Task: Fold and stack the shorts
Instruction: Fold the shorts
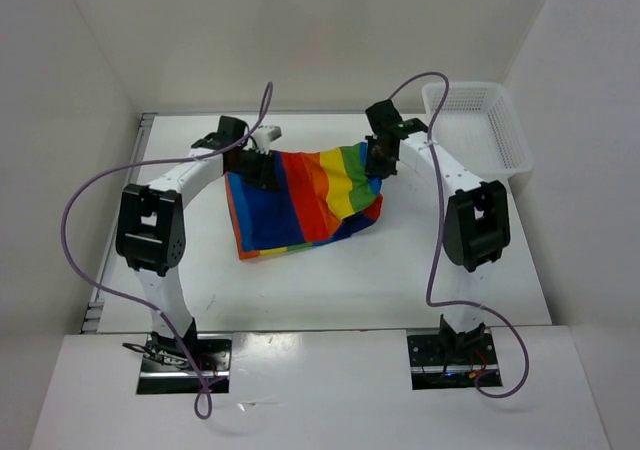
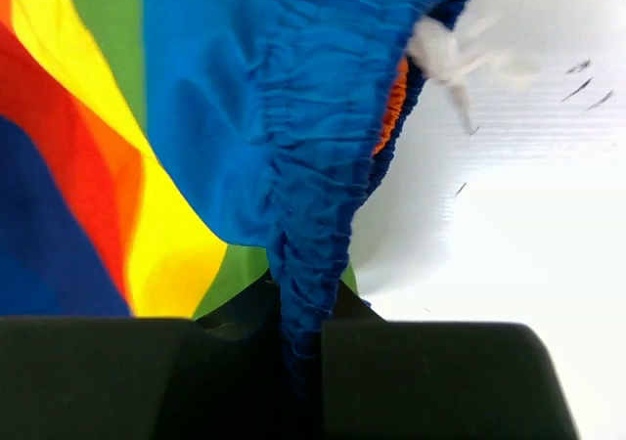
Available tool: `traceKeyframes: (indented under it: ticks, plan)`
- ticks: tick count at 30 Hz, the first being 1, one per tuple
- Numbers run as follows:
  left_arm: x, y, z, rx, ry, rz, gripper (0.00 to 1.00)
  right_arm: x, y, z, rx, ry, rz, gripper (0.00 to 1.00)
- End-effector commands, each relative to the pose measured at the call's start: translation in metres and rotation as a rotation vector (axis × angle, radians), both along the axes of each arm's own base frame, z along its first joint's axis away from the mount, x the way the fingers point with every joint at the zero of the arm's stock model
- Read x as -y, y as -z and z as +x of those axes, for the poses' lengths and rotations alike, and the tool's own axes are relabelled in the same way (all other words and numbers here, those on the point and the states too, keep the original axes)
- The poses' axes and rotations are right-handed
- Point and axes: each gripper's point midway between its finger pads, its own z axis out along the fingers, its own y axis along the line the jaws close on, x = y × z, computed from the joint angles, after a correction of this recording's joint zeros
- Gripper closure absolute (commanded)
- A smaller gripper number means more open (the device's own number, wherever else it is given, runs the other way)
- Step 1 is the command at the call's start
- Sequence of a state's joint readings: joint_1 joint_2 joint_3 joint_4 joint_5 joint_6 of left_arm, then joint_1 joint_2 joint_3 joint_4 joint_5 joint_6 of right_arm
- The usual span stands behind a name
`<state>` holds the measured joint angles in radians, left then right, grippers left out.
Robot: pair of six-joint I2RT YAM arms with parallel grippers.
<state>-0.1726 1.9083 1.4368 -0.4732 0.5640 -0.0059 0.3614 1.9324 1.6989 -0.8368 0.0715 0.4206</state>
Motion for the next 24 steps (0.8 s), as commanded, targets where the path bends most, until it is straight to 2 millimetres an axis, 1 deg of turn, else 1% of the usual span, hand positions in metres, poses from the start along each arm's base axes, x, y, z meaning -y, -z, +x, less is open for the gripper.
traceKeyframes:
  ticks: [1,2,3,4,5,6,7,8,9,10,11,12,13,14,15,16,17,19,20,21,22,23,24]
  plan:
    - [0.035,-0.022,0.025,0.104,0.079,-0.05,0.77,-0.021,-0.023,0.001,0.106,-0.052,0.008,1.0]
    - [0.04,-0.022,0.031,0.115,0.083,-0.041,0.77,-0.009,-0.024,0.003,0.109,-0.008,-0.001,1.0]
    - [0.044,-0.014,0.036,0.109,0.084,-0.028,0.77,0.0,-0.024,0.002,0.109,0.018,-0.007,1.0]
    - [0.051,-0.014,0.041,0.122,0.095,-0.032,0.77,0.006,-0.024,0.003,0.113,0.034,-0.006,1.0]
    - [0.052,-0.018,0.052,0.149,0.089,-0.03,0.77,0.014,-0.02,0.002,0.102,0.045,0.008,1.0]
    - [0.054,-0.016,0.058,0.158,0.089,-0.032,0.77,0.012,-0.025,-0.002,0.106,0.037,0.025,1.0]
    - [0.059,-0.004,0.061,0.142,0.095,-0.021,0.77,0.011,-0.025,-0.002,0.104,0.023,0.027,1.0]
    - [0.066,-0.01,0.072,0.181,0.096,-0.018,0.77,0.011,-0.025,-0.006,0.1,0.018,0.033,1.0]
    - [0.072,0.002,0.076,0.174,0.098,0.004,0.77,0.012,-0.026,-0.009,0.1,0.018,0.033,1.0]
    - [0.067,0.006,0.086,0.19,0.066,0.043,0.77,0.009,-0.023,-0.015,0.081,0.003,0.053,1.0]
    - [0.071,0.016,0.089,0.185,0.061,0.067,0.77,0.005,-0.023,-0.02,0.081,-0.009,0.054,1.0]
    - [0.069,0.019,0.096,0.206,0.045,0.082,0.77,0.004,-0.029,-0.025,0.088,-0.005,0.07,1.0]
    - [0.069,0.021,0.102,0.225,0.037,0.085,0.77,0.004,-0.026,-0.031,0.074,-0.012,0.078,1.0]
    - [0.071,0.028,0.108,0.238,0.036,0.081,0.77,0.004,-0.027,-0.035,0.071,-0.017,0.085,1.0]
    - [0.072,0.029,0.112,0.241,0.036,0.08,0.77,0.0,-0.028,-0.04,0.068,-0.022,0.099,1.0]
    - [0.08,0.028,0.116,0.26,0.038,0.092,0.77,0.0,-0.03,-0.048,0.065,-0.029,0.11,1.0]
    - [0.087,0.02,0.126,0.292,0.037,0.089,0.77,-0.001,-0.031,-0.051,0.07,-0.035,0.122,1.0]
    - [0.103,0.016,0.128,0.313,0.058,0.08,0.75,0.001,-0.029,-0.061,0.057,-0.032,0.131,1.0]
    - [0.106,0.024,0.132,0.311,0.065,0.072,0.75,0.002,-0.027,-0.065,0.053,-0.032,0.129,1.0]
    - [0.116,0.019,0.135,0.331,0.077,0.063,0.75,0.003,-0.023,-0.067,0.043,-0.031,0.125,1.0]
    - [0.118,0.021,0.139,0.334,0.077,0.062,0.75,0.002,-0.019,-0.073,0.031,-0.04,0.121,1.0]
    - [0.131,0.029,0.134,0.327,0.1,0.061,0.75,0.0,-0.019,-0.074,0.028,-0.044,0.129,1.0]
    - [0.132,0.027,0.136,0.338,0.099,0.057,0.75,0.002,-0.018,-0.078,0.023,-0.044,0.127,1.0]
